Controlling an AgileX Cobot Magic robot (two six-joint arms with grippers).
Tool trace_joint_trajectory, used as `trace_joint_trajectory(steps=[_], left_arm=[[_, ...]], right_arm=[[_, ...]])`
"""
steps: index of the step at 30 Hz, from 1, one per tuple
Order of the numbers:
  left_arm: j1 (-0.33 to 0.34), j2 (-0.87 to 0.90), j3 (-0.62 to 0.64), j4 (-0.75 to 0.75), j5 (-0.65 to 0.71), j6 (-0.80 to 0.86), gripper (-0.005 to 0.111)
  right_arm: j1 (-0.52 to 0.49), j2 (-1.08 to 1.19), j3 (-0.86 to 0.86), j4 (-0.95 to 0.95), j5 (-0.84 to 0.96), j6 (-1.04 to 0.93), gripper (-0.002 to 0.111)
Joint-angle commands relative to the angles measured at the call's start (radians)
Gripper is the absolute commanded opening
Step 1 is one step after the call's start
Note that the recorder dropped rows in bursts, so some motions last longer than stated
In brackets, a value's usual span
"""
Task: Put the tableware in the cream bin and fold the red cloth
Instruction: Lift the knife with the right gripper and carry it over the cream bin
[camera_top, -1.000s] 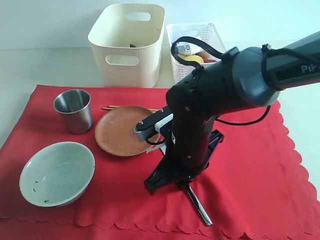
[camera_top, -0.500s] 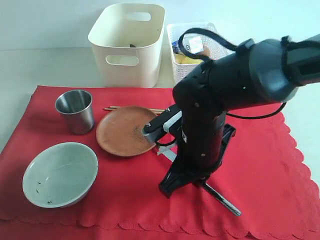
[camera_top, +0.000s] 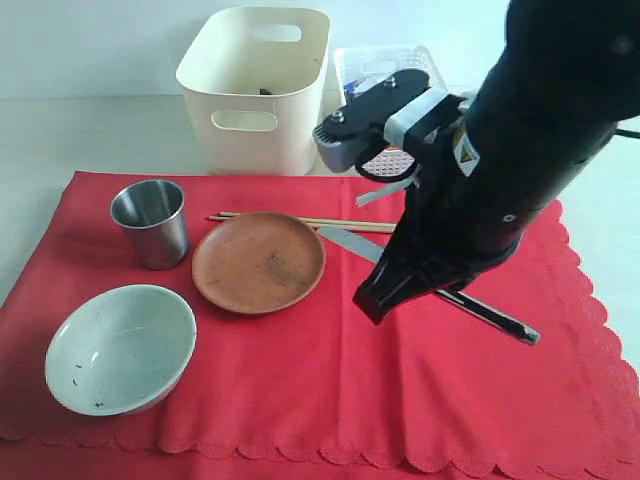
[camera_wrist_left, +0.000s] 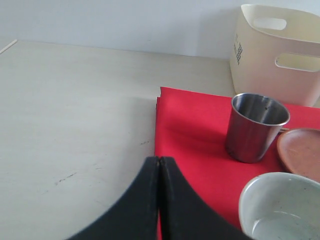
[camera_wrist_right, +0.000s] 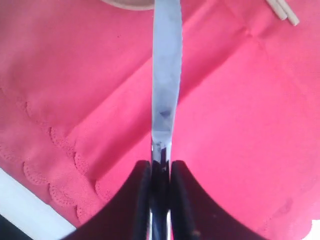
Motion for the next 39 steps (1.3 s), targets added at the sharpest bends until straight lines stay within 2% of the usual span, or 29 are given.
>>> trace_joint_trajectory(steps=[1, 5, 9, 21, 31, 39], left_arm=[[0.004, -0.006, 0.003, -0.005, -0.009, 0.0, 0.0], [0.004, -0.006, 0.003, -0.005, -0.009, 0.0, 0.0], [0.004, -0.006, 0.003, -0.005, -0.009, 0.0, 0.0], [0.004, -0.006, 0.003, -0.005, -0.009, 0.0, 0.0], [0.004, -0.006, 0.003, -0.005, -0.009, 0.0, 0.0], [0.004, -0.006, 0.003, -0.005, -0.009, 0.0, 0.0]], right_arm=[[-0.002, -0.082, -0.001, 0.014, -0.031, -0.009, 0.0], [-0.002, -0.062, -0.067, 0.033, -0.118, -0.009, 0.0], [-0.002, 0.017, -0.161, 0.033, -0.323, 0.028, 0.0], [-0.017, 0.29, -0.384, 0.033, -0.602, 0.04, 0.0], [-0.097, 0.477, -0.515, 0.044, -0.884, 0.135, 0.0], [-0.165, 0.598, -0.614, 0.044, -1.015, 0.15, 0.0]])
